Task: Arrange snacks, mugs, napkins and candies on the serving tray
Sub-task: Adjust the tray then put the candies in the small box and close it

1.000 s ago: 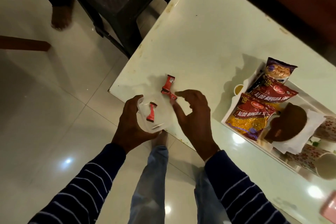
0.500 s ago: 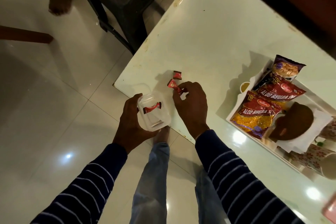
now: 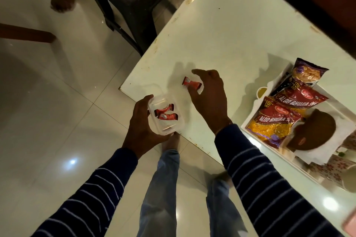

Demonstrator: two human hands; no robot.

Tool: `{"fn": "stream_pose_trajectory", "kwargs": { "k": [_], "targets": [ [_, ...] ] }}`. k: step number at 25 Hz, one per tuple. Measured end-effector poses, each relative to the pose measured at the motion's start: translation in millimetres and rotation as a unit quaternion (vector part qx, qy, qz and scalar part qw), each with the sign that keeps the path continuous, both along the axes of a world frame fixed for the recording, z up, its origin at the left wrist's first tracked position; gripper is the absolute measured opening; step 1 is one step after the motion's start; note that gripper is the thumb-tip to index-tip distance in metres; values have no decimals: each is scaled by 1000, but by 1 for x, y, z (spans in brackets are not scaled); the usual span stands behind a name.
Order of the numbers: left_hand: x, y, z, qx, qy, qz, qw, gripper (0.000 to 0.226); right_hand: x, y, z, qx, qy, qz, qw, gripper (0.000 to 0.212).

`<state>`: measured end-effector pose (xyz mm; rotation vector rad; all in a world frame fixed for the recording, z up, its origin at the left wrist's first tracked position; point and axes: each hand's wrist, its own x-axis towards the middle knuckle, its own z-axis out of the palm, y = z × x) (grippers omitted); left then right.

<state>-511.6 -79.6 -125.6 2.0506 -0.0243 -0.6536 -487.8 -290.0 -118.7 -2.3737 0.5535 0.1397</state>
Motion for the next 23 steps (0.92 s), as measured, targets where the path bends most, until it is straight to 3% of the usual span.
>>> {"fn": "stream_pose_trajectory", "kwargs": {
  "k": [2, 4, 8, 11, 14, 16, 19, 23],
  "targets": [
    [-2, 0, 0, -5, 0, 1, 1000, 97, 9, 0, -19, -65, 59, 66, 994, 38],
    [-4, 1, 0, -14, 11, 8, 1000, 97, 10, 3, -26, -81, 55, 109, 989, 27],
    [-5, 1, 0, -2, 5, 1, 1000, 101, -8, 0, -7, 27, -30, -19, 999, 21],
    [-4, -1, 2, 7, -15, -24, 1000, 105, -39, 14, 25, 89, -87, 57, 991, 30],
    [-6, -9, 3, 7, -32, -59, 998, 112, -79, 36, 47, 151, -51, 104, 982, 43],
    [-8, -16, 7, 19, -33, -71, 997, 115, -105, 29, 49, 176, -39, 47, 982, 31],
    [-15, -24, 11, 38, -54, -83, 994, 119, -165, -1, 47, 124, -43, -166, 977, 18],
    [-39, -48, 18, 40, -59, -139, 988, 123, -278, -69, 47, 83, -2, -414, 907, 19]
  ]
}}
